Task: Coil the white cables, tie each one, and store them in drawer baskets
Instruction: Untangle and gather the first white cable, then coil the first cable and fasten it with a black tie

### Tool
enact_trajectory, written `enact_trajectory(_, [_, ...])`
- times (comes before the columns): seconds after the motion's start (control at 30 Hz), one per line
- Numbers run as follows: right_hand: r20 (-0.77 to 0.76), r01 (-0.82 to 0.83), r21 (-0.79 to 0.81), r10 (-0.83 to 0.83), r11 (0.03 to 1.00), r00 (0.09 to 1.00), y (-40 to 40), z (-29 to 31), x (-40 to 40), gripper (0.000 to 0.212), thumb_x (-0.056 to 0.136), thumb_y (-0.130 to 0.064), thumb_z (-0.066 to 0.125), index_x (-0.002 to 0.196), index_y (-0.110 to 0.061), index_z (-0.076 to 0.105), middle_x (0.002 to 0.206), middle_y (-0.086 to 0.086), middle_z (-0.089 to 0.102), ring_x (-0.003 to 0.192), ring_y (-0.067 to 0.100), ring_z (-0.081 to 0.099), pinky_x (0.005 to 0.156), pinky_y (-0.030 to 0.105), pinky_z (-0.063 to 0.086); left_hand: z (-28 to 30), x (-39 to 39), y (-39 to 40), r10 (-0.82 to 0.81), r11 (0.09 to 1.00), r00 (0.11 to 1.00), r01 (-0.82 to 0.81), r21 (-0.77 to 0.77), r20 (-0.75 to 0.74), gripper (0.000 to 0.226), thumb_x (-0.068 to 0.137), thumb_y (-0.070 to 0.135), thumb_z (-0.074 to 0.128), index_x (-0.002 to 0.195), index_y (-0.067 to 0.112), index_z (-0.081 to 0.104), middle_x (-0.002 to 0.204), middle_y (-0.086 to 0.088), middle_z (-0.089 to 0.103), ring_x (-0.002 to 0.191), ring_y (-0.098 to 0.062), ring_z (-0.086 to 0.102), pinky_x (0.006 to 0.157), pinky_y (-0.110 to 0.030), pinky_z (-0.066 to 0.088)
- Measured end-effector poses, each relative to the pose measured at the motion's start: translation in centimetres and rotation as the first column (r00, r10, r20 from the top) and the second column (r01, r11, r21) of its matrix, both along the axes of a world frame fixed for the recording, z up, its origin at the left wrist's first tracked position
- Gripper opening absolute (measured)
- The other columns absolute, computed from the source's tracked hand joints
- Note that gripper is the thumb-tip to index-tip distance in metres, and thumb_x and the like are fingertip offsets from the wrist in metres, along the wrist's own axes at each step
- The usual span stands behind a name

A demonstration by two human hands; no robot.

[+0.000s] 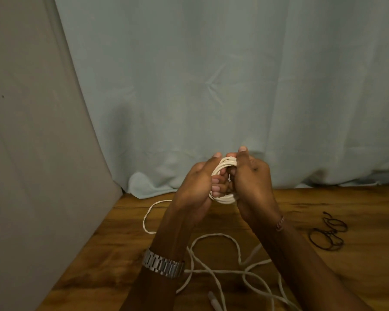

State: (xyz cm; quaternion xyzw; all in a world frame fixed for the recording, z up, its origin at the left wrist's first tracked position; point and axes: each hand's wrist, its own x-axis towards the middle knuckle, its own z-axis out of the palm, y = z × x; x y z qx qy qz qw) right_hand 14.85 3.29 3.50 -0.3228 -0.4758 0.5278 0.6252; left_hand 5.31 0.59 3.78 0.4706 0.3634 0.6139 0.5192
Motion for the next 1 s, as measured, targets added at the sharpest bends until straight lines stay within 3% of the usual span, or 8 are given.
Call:
enact_trajectory(0.2, [0.020, 0.109, 0.017, -0.109, 0.994, 0.994, 1.0, 0.3, 1.2, 0.044, 0.109, -0.036, 0.038, 0.083, -0.012, 0.064, 0.047, -0.004, 0.057, 0.042, 0.011, 0.059, 0.042, 0.023, 0.048, -0.7, 0.3, 0.3, -0.126, 0.982, 0.992, 0.127, 0.141, -0.014, 0.031, 0.104, 0.028, 0.048, 0.087, 0.004, 0.060, 0.060, 0.006, 0.035, 0.051, -0.003, 0.033, 0.049, -0.017, 0.027])
enact_trajectory(0.27, [0.089, 0.139, 0.072, -0.145, 0.988, 0.985, 1.1, 0.1, 1.4, 0.045, 0.110, -0.036, 0.037, 0.083, -0.013, 0.064, 0.052, -0.004, 0.062, 0.051, 0.014, 0.065, 0.050, 0.029, 0.054, -1.0, 0.3, 0.4, -0.152, 0.973, 0.987, 0.158, 0.169, -0.050, 0.028, 0.100, 0.030, 0.049, 0.091, 0.004, 0.058, 0.061, 0.005, 0.036, 0.053, -0.004, 0.033, 0.051, -0.017, 0.029])
enact_trajectory(0.37, [0.222, 0.208, 0.181, -0.246, 0.961, 0.943, 1.6, -0.7, 1.7, 0.044, 0.110, -0.036, 0.035, 0.081, -0.020, 0.065, 0.078, 0.006, 0.072, 0.078, 0.025, 0.071, 0.080, 0.049, 0.059, -1.6, 0.4, 0.8, -0.130, 0.975, 0.989, 0.141, 0.173, -0.071, 0.025, 0.099, 0.030, 0.048, 0.085, 0.010, 0.052, 0.061, 0.006, 0.035, 0.052, -0.004, 0.033, 0.050, -0.018, 0.028])
enact_trajectory(0.43, [0.290, 0.210, 0.219, -0.269, 0.953, 0.919, 1.8, -1.0, 2.1, 0.043, 0.110, -0.034, 0.035, 0.082, -0.022, 0.065, 0.086, 0.007, 0.073, 0.084, 0.025, 0.070, 0.084, 0.050, 0.057, -2.1, 0.5, 1.2, -0.106, 0.978, 0.992, 0.116, 0.172, -0.064, 0.024, 0.098, 0.030, 0.048, 0.083, 0.012, 0.052, 0.061, 0.006, 0.036, 0.052, -0.003, 0.033, 0.049, -0.018, 0.025])
enact_trajectory(0.53, [0.348, 0.178, 0.280, -0.273, 0.943, 0.897, 1.4, -0.9, 2.9, 0.040, 0.110, -0.031, 0.035, 0.091, -0.015, 0.066, 0.086, 0.004, 0.070, 0.080, 0.020, 0.066, 0.080, 0.040, 0.055, -2.5, 0.9, 1.4, -0.098, 0.977, 0.994, 0.105, 0.184, -0.044, 0.028, 0.106, 0.025, 0.043, 0.083, 0.013, 0.053, 0.060, 0.008, 0.038, 0.051, -0.003, 0.032, 0.048, -0.019, 0.021])
enact_trajectory(0.63, [0.408, 0.102, 0.335, -0.242, 0.937, 0.881, 0.6, -0.8, 4.3, 0.036, 0.110, -0.031, 0.038, 0.099, -0.009, 0.065, 0.090, 0.002, 0.069, 0.085, 0.018, 0.067, 0.082, 0.040, 0.055, -2.6, 1.7, 1.2, -0.100, 0.977, 0.995, 0.103, 0.186, -0.026, 0.032, 0.108, 0.020, 0.037, 0.083, 0.013, 0.054, 0.059, 0.007, 0.036, 0.049, -0.002, 0.031, 0.046, -0.017, 0.023])
enact_trajectory(0.83, [0.494, 0.014, 0.360, -0.203, 0.933, 0.845, -0.5, -2.3, 9.8, 0.031, 0.106, -0.042, 0.042, 0.118, -0.019, 0.059, 0.101, -0.009, 0.070, 0.091, 0.003, 0.068, 0.080, 0.020, 0.054, -3.8, 2.9, 1.7, -0.078, 0.988, 0.996, 0.081, 0.133, -0.034, 0.029, 0.108, 0.021, 0.039, 0.081, 0.012, 0.045, 0.057, 0.009, 0.037, 0.047, -0.002, 0.031, 0.043, -0.015, 0.024])
enact_trajectory(1.0, [0.735, 0.092, 0.264, -0.262, 0.960, 0.626, 2.8, -7.3, 18.4, 0.010, 0.098, -0.015, 0.064, 0.092, -0.012, 0.071, 0.088, -0.007, 0.071, 0.082, 0.006, 0.065, 0.077, 0.027, 0.051, -4.7, 4.5, 1.7, -0.095, 0.992, 0.996, 0.095, 0.081, -0.003, 0.031, 0.108, 0.019, 0.038, 0.080, 0.011, 0.049, 0.058, 0.007, 0.035, 0.046, -0.002, 0.029, 0.045, -0.017, 0.020])
